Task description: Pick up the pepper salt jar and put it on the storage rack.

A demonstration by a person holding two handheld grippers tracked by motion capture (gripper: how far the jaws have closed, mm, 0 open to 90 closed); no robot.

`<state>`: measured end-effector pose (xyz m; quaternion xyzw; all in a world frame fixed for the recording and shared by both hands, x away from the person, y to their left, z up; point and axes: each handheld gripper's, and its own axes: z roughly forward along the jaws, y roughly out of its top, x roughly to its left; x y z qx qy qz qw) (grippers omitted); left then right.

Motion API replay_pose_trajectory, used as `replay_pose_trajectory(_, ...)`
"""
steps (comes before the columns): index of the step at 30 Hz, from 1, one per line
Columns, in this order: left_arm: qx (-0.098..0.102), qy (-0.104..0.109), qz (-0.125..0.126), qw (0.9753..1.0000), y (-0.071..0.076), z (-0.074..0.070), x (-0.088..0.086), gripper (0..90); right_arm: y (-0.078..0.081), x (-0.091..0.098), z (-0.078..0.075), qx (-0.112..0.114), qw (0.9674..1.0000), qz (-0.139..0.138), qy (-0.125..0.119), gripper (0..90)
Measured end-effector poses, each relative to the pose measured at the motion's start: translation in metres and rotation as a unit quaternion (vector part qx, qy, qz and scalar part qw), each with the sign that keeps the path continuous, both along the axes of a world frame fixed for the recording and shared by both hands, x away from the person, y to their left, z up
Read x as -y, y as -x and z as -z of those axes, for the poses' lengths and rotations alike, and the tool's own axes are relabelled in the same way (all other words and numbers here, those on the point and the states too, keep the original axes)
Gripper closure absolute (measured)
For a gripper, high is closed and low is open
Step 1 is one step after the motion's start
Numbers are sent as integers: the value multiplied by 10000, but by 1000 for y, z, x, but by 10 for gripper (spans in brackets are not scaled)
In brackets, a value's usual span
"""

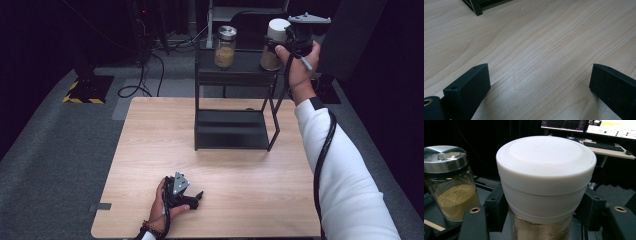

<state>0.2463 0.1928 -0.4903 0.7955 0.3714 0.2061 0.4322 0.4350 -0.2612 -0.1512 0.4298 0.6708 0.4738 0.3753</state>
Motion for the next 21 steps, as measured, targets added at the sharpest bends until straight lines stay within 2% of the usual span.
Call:
replay_pose_trajectory(11,-2,0,-1,10000,0,0,0,33,-6,3,3,-60,9999,-9,-80,348)
replay_pose_trajectory(15,-2,1,-3,10000,0,0,0,33,-7,6,6,-83,9996,9,-268,347)
replay_pose_trajectory(21,-3,1,-4,10000,0,0,0,33,-6,10,9,-56,9994,-15,-332,340)
